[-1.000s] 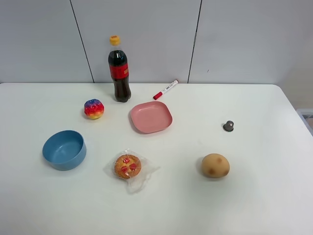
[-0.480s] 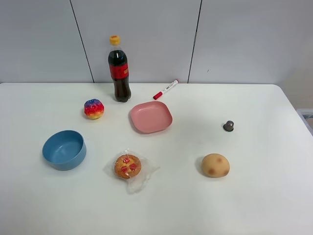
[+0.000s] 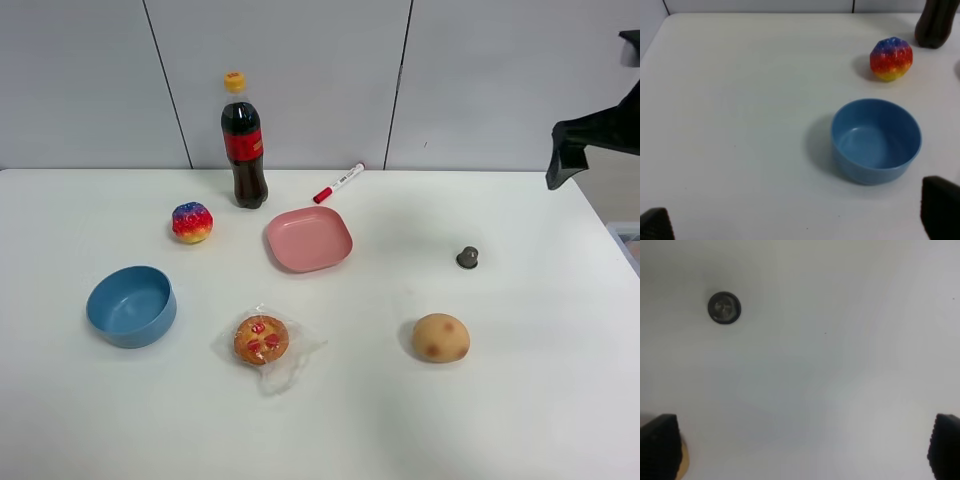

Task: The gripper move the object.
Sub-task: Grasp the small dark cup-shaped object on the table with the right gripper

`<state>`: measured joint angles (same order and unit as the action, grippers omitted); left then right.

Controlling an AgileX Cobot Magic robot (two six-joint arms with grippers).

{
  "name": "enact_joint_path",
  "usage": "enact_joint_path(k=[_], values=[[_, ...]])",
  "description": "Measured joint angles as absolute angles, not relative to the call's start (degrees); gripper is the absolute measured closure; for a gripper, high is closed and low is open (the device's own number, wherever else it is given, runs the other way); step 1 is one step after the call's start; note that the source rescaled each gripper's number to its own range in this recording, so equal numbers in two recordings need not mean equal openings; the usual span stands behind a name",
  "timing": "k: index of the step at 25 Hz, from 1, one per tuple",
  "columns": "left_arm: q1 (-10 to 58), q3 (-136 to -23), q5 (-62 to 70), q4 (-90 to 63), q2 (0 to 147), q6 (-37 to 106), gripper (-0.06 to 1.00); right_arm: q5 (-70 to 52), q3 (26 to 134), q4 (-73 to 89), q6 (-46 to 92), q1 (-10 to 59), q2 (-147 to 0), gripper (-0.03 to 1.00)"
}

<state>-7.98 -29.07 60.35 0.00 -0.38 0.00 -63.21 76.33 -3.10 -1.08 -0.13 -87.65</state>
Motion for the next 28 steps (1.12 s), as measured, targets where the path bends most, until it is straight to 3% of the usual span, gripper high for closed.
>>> enact_joint_path(k=[12, 18, 28], values=[[-8.0, -29.1, 60.3, 0.0, -0.4, 0.0, -0.06, -50.1, 76.3, 0.0, 3.9, 0.3, -104.8, -0.03], [-8.0, -29.1, 60.3, 0.0, -0.4, 0.0, -0.06, -43.7, 76.4, 0.8, 5.2, 5.3, -113.7, -0.03], [-8.0, -29.1, 60.3, 0.0, -0.4, 0.0, -0.06, -39.7, 76.4, -0.7, 5.2, 7.1, -116.7, -0.03]])
